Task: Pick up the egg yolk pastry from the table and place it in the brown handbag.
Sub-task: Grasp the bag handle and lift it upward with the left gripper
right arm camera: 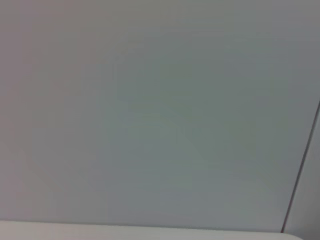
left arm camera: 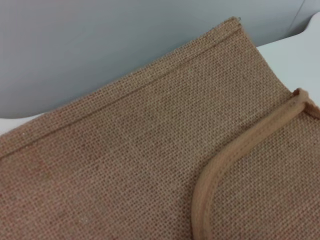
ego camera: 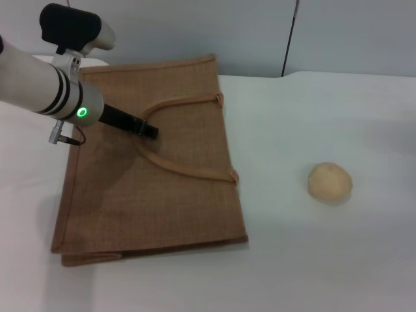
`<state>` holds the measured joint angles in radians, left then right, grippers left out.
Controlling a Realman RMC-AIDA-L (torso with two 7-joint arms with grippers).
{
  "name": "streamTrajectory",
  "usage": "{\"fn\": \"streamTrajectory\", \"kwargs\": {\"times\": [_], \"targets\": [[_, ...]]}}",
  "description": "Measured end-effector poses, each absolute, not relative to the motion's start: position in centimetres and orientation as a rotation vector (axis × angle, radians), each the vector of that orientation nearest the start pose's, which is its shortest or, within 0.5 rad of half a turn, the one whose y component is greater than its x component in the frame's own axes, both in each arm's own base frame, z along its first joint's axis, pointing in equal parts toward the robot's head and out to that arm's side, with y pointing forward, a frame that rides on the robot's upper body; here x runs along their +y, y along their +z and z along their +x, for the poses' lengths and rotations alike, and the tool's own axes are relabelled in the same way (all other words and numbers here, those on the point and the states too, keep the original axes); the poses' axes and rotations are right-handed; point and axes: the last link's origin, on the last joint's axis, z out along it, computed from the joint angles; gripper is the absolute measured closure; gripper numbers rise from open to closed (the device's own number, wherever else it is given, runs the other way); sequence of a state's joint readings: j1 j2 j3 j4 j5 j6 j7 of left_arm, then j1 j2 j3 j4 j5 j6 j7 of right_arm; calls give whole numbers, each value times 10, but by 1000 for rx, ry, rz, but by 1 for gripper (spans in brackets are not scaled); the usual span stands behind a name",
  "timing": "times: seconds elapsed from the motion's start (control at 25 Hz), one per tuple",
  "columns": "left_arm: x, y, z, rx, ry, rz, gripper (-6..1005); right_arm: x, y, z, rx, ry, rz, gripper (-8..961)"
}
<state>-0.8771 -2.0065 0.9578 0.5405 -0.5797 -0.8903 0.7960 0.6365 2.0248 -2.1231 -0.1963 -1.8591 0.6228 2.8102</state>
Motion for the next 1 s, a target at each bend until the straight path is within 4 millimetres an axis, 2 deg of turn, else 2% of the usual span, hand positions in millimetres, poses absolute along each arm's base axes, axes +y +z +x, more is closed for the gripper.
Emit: {"fn": "streamTrajectory", "kwargs": {"times": [0.12,1.0], "targets": [[451,-3,-252,-1130,111,-2237,415,405,11,352,748,223,-1452,74],[455,1,-250,-1120,78,-2205,775,405,12,354,745,214,-1451,76]]}}
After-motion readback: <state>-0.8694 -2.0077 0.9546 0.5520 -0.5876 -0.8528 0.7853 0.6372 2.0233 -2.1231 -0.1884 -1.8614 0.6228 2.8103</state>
